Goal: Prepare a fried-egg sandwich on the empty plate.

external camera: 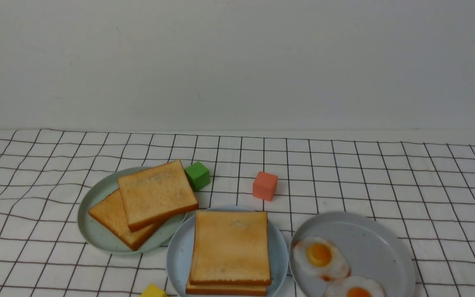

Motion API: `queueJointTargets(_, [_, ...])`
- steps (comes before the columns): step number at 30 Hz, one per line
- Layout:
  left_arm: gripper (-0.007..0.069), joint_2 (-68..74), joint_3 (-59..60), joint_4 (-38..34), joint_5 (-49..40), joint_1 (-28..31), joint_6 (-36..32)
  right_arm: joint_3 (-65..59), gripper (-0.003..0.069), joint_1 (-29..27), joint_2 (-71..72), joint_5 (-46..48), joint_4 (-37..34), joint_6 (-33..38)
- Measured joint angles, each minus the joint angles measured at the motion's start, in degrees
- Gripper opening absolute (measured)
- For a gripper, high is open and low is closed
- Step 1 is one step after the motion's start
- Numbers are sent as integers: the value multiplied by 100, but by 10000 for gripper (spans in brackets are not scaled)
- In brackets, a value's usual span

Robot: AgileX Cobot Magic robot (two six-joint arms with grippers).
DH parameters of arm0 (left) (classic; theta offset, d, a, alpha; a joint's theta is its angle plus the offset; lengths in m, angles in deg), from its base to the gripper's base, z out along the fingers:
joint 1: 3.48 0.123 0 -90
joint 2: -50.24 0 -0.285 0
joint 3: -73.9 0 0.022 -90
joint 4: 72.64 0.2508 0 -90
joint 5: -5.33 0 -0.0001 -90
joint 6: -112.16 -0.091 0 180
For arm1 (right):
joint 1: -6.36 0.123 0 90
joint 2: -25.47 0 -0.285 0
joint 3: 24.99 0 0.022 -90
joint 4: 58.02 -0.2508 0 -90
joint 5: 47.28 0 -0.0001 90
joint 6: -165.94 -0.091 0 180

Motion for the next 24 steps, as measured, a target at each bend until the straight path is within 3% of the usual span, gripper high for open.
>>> queueJointTargets(24, [56, 0, 0, 0, 0, 0, 0, 0, 179, 0, 0, -1, 0, 0])
